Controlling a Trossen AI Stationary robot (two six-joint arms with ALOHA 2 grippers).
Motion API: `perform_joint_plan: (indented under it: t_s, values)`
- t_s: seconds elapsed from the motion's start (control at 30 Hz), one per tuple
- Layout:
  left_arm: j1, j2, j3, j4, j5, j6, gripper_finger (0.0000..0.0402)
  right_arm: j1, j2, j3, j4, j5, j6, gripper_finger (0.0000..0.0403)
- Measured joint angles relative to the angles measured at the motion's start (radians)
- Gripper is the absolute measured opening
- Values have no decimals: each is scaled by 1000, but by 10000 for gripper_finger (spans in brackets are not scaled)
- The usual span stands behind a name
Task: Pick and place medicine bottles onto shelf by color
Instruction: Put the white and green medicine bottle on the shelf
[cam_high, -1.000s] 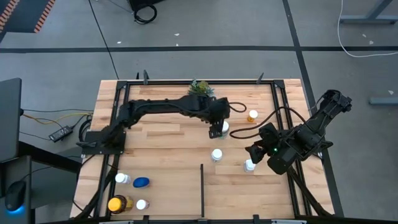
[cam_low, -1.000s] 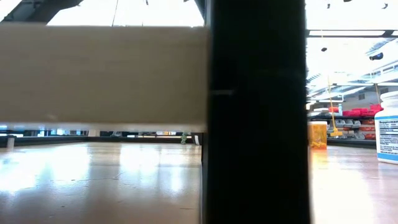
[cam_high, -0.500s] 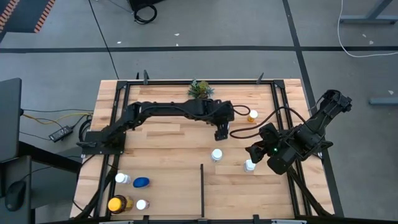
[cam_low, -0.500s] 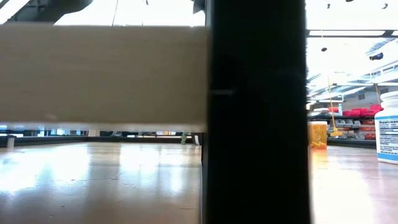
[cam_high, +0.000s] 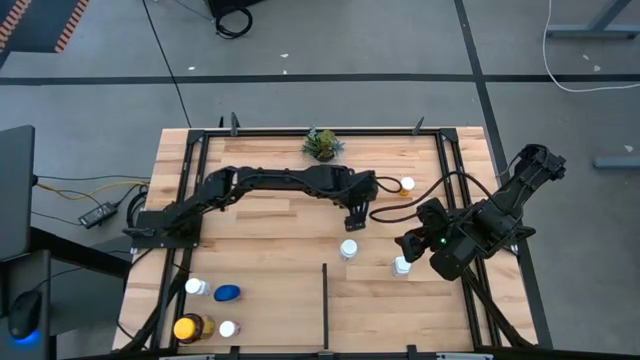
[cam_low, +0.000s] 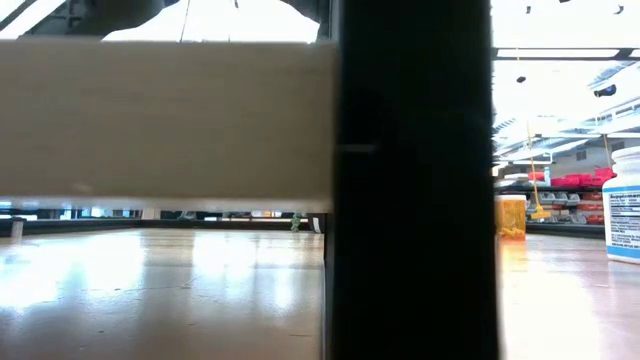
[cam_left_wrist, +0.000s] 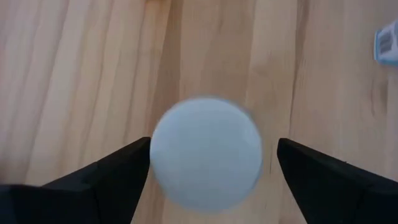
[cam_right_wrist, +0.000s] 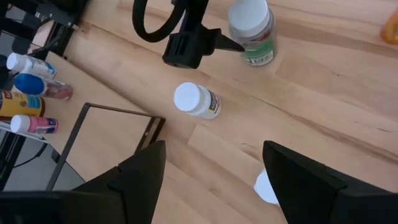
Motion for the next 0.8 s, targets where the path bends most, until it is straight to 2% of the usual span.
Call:
perform_joint_plan:
  t_s: [0.23,0.47,0.57,0.8]
  values:
    - [-1,4,0,32,-2,0,326,0,0,0,2,-5,4,276]
    - [-2,4,1,26,-1,-31,235,0,0,0,1,-5,2,276]
    - [-7,0,1,19,-2,-34,233,0,0,0,1,-5,-7,276]
    - [1,-78,-1,-140,6,-27,233,1,0,0,-1,-4,-36,276]
